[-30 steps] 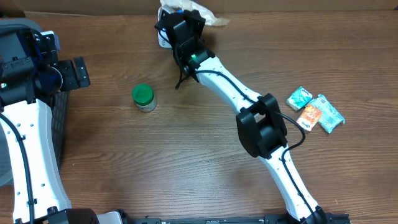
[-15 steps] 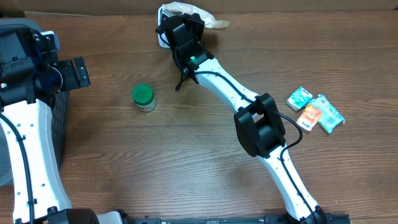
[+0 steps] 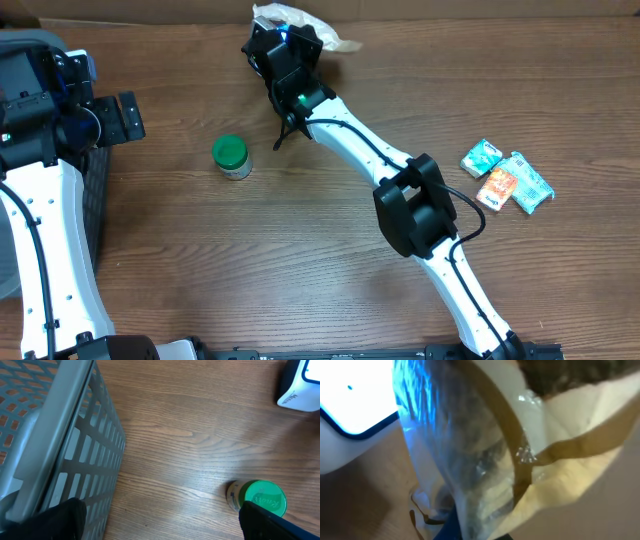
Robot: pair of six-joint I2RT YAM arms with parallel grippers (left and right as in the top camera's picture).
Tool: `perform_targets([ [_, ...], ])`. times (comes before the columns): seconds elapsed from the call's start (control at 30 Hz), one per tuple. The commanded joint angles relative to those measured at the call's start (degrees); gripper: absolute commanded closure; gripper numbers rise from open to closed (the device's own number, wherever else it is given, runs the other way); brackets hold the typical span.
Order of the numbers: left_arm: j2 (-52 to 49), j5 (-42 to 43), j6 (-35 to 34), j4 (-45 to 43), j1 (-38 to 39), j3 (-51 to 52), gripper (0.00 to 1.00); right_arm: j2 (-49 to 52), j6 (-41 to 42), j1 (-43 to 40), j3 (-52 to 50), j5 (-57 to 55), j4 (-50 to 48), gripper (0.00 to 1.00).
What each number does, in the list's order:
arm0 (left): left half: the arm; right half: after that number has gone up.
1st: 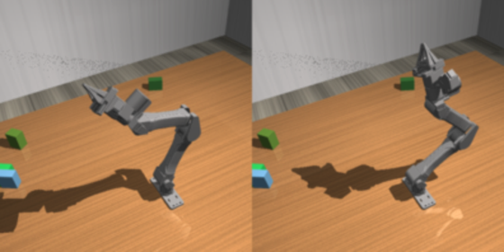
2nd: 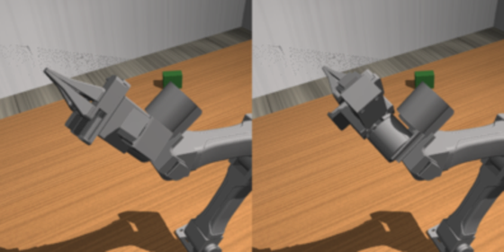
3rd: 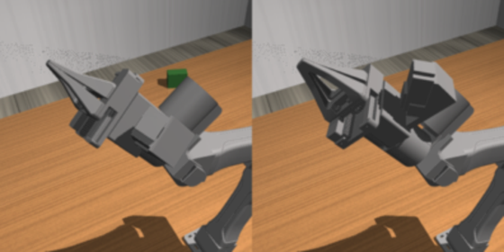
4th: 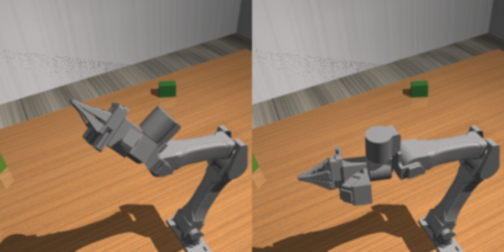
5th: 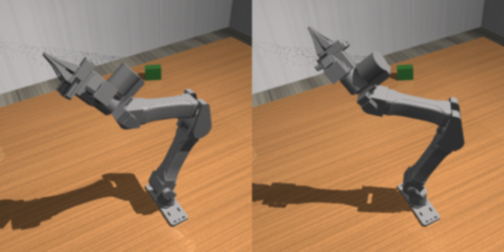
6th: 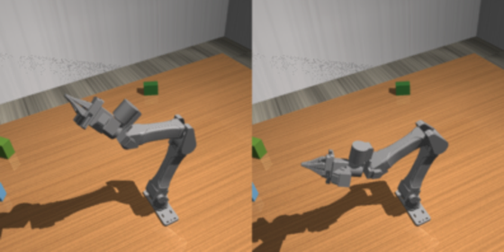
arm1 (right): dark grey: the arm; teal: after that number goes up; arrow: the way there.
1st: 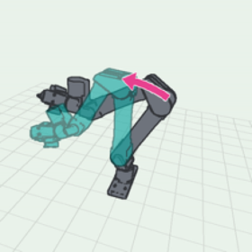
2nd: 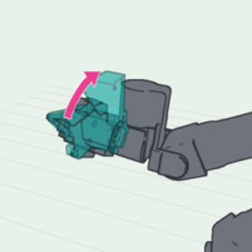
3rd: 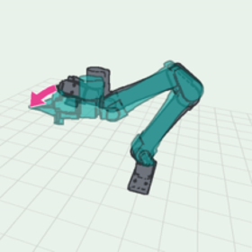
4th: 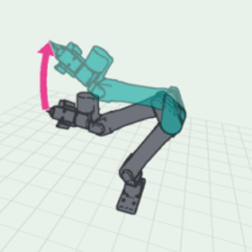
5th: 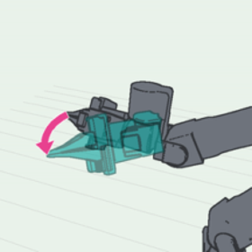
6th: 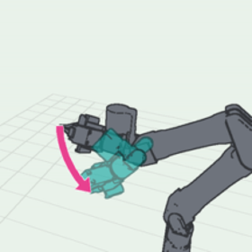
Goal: Scan the item barcode
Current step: 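Carry the bread bag right and drop it onto the other packs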
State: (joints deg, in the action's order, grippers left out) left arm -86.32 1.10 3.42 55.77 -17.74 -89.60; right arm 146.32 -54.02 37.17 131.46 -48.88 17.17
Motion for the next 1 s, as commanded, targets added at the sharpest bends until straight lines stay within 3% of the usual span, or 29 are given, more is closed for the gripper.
perform_targets([
  [0.0, -0.2, 0.39, 0.87, -0.11, -0.13, -0.39, 0.01, -12.44, 10.12, -0.39, 0.94, 2.58, 4.98, 0.96],
  [0.3, -0.2, 0.39, 0.87, -0.09, -0.13, -0.39, 0.0, -33.35, 43.87, -2.91, 0.94, 24.52, 37.42, 0.96],
  [0.5, -0.2, 0.39, 0.87, -0.11, -0.13, -0.39, 0.0, -41.55, 62.71, -11.98, 0.94, 42.12, 57.83, 0.96],
  [0.7, -0.2, 0.39, 0.87, -0.11, -0.13, -0.39, 0.0, -41.72, 66.29, -26.32, 0.76, 56.24, 72.08, 0.96],
  [0.97, -0.2, 0.39, 0.87, -0.09, -0.13, -0.39, 0.0, -41.64, 66.27, -39.65, -8.24, 58.18, 74.14, 0.96],
])
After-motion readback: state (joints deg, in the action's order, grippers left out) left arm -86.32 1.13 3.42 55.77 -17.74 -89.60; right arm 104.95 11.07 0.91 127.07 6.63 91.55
